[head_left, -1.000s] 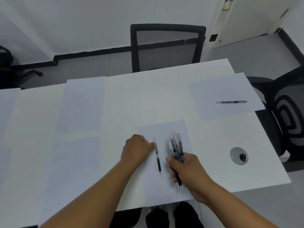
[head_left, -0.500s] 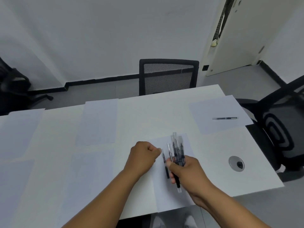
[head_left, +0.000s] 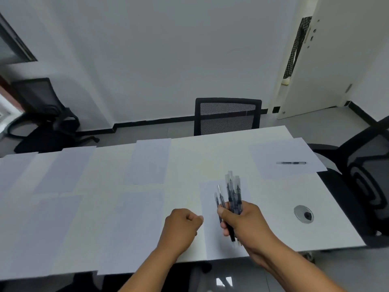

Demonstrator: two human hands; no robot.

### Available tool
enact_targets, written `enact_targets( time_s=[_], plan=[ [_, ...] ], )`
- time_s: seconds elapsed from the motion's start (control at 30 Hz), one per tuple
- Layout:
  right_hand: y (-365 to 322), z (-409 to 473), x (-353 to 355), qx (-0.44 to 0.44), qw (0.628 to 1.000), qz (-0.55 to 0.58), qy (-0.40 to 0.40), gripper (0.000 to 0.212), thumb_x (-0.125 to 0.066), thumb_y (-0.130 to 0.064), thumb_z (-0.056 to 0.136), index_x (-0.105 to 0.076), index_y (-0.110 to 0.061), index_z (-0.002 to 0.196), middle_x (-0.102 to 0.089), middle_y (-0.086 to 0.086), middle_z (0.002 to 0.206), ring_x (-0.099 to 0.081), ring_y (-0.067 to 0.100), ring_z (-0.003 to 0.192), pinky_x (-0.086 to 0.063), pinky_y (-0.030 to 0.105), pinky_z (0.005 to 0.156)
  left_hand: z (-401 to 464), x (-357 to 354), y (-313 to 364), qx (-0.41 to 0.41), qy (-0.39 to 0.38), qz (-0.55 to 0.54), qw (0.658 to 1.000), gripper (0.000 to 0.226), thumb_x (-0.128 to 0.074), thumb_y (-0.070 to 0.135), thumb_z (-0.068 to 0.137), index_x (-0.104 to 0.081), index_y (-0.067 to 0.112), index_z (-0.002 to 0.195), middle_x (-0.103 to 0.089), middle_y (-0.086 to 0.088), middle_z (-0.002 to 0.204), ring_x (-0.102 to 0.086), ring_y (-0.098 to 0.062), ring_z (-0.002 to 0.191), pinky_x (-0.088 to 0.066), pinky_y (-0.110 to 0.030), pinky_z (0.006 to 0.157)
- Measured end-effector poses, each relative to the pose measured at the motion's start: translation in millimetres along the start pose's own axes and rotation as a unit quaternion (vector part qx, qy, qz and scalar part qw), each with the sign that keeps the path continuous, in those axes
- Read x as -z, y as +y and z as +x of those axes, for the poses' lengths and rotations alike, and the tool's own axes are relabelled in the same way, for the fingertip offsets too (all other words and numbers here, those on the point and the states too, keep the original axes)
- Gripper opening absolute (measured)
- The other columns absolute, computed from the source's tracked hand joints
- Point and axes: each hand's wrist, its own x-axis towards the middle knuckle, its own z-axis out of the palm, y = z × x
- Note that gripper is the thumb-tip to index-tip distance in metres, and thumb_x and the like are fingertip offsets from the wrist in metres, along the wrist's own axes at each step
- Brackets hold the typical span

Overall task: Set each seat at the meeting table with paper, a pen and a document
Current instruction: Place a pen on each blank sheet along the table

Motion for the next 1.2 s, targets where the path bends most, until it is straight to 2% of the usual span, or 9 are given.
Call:
enact_targets(
  time_s=[0.17, 0.3, 0.5, 0.6, 0.67, 0.8, 0.97, 1.1, 1.2],
  plan=[
    [6.8, -31.0, -10.1, 0.006, 1.000, 0.002, -0.013, 0.011, -0.074, -0.021, 0.099, -0.076, -0.010, 0.098, -0.068, 0.005, 0.068, -0.062, 0.020, 0.063, -0.053, 0.042, 0.071, -41.1, 4.2, -8.4, 0.006, 0.017, 0.002, 1.000, 0.045, -0.067, 0.033, 0.096, -0.038, 0.020, 0.064, -0.042, 0.000, 0.064, -0.059, -0.012, 0.056, -0.042, -0.031, 0.064],
    [-4.8, -47.4, -30.3, 0.020, 0.999, 0.001, -0.032, 0.012, -0.073, -0.022, 0.098, -0.075, -0.010, 0.100, -0.069, 0.006, 0.068, -0.062, 0.021, 0.061, -0.052, 0.039, 0.068, -60.4, 27.7, -7.9, 0.000, 0.055, 0.004, 0.998, 0.042, -0.067, 0.035, 0.092, -0.042, 0.022, 0.061, -0.048, 0.004, 0.061, -0.056, -0.012, 0.058, -0.044, -0.031, 0.063],
    [-21.6, -53.6, -70.2, 0.049, 0.998, 0.009, -0.050, 0.012, -0.075, -0.020, 0.098, -0.075, -0.008, 0.099, -0.068, 0.007, 0.069, -0.063, 0.021, 0.062, -0.054, 0.036, 0.067, -69.2, 67.7, -12.0, -0.004, 0.113, 0.003, 0.994, 0.040, -0.068, 0.036, 0.095, -0.051, 0.021, 0.062, -0.059, 0.010, 0.060, -0.072, -0.022, 0.069, -0.053, -0.029, 0.066],
    [-18.8, -48.4, -91.9, 0.052, 0.998, 0.006, -0.040, 0.013, -0.078, -0.021, 0.096, -0.074, -0.009, 0.099, -0.069, 0.007, 0.070, -0.065, 0.022, 0.063, -0.056, 0.039, 0.069, -65.4, 85.8, -23.1, -0.003, 0.121, 0.010, 0.993, 0.039, -0.068, 0.036, 0.098, -0.059, 0.015, 0.066, -0.067, 0.004, 0.064, -0.075, -0.022, 0.075, -0.061, -0.034, 0.071],
    [-16.0, -43.2, -110.2, 0.043, 0.999, 0.010, -0.028, 0.014, -0.080, -0.020, 0.095, -0.074, -0.008, 0.098, -0.069, 0.007, 0.070, -0.065, 0.023, 0.064, -0.056, 0.042, 0.071, -59.9, 100.6, -31.8, -0.005, 0.117, 0.009, 0.993, 0.039, -0.068, 0.036, 0.098, -0.061, 0.012, 0.069, -0.071, -0.002, 0.072, -0.074, -0.020, 0.071, -0.063, -0.037, 0.076],
    [-16.6, -35.6, -167.2, 0.030, 0.999, 0.008, -0.017, 0.017, -0.080, -0.020, 0.095, -0.070, -0.006, 0.097, -0.066, 0.006, 0.070, -0.064, 0.023, 0.063, -0.053, 0.039, 0.068, -44.8, 144.4, -63.6, -0.017, 0.097, -0.010, 0.995, 0.039, -0.068, 0.035, 0.100, -0.058, 0.019, 0.066, -0.068, 0.006, 0.066, -0.073, -0.015, 0.071, -0.057, -0.030, 0.070],
    [-8.9, -26.0, -241.3, 0.019, 0.999, 0.023, 0.011, 0.019, -0.079, -0.021, 0.095, -0.070, -0.005, 0.102, -0.068, 0.002, 0.074, -0.066, 0.021, 0.065, -0.060, 0.040, 0.072, -13.0, 195.2, -97.9, -0.018, 0.063, -0.036, 0.997, 0.035, -0.069, 0.033, 0.102, -0.067, 0.017, 0.071, -0.072, 0.003, 0.069, -0.074, -0.017, 0.072, -0.054, -0.029, 0.067],
    [-2.9, -23.0, -280.2, 0.006, 0.999, 0.015, 0.036, 0.018, -0.079, -0.023, 0.096, -0.072, -0.008, 0.103, -0.069, 0.000, 0.075, -0.068, 0.020, 0.067, -0.063, 0.042, 0.075, 4.8, 221.4, -127.8, -0.009, 0.046, -0.095, 0.994, 0.030, -0.071, 0.032, 0.101, -0.074, 0.014, 0.077, -0.075, 0.007, 0.072, -0.075, -0.014, 0.071, -0.066, -0.041, 0.080],
    [-0.8, -22.0, -295.9, 0.001, 0.999, 0.008, 0.048, 0.017, -0.079, -0.024, 0.096, -0.072, -0.010, 0.101, -0.069, 0.000, 0.074, -0.069, 0.020, 0.068, -0.063, 0.042, 0.075, 13.9, 231.1, -141.9, -0.005, 0.028, -0.124, 0.992, 0.028, -0.072, 0.032, 0.101, -0.076, 0.015, 0.079, -0.076, 0.005, 0.075, -0.076, -0.017, 0.074, -0.068, -0.046, 0.086]
  ],
)
